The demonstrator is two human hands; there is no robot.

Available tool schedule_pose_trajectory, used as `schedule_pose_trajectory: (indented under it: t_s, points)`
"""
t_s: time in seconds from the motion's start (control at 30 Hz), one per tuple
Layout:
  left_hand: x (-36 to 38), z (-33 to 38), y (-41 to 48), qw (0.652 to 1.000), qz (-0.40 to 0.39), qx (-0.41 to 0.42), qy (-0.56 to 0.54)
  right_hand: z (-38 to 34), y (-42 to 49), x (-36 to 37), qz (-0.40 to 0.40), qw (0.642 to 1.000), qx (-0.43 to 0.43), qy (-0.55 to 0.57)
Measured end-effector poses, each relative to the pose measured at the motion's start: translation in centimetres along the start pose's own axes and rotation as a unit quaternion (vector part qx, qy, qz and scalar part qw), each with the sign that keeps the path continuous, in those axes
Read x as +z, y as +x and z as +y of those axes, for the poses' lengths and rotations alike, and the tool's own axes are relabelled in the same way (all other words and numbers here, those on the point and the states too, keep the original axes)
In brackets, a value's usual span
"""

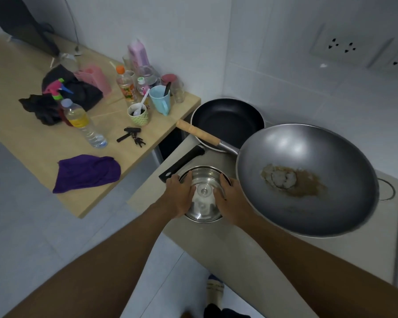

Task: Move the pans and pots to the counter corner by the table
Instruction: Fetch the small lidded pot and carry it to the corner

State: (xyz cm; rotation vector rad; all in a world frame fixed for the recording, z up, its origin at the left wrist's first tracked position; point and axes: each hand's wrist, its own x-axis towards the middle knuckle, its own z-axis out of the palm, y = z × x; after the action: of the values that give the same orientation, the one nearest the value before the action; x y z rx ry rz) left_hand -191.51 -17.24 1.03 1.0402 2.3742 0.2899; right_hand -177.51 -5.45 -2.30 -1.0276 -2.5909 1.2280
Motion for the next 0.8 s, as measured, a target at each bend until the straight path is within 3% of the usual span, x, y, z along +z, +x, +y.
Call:
schedule_pose_trajectory:
  t_s: [0.17,0.4,0.8]
  points:
    - [-0.4,-1.1,2.1,0.999,-0.007,0.031,-0.021,-0.5,1.3,0.0,0.021,0.997,-0.025,-0.065]
    - [-1.0,-2.7,4.7,0.972,-0.035,0.193,0.131,-0.9,1.4,0.9,0.022,0.96,-0.022,-0.277]
    - [-3.5,-1.9,11.2,0.939,-0.027,0.272,0.207,-1.4,5.2,0.3,0.069,0.97,0.048,-0.229]
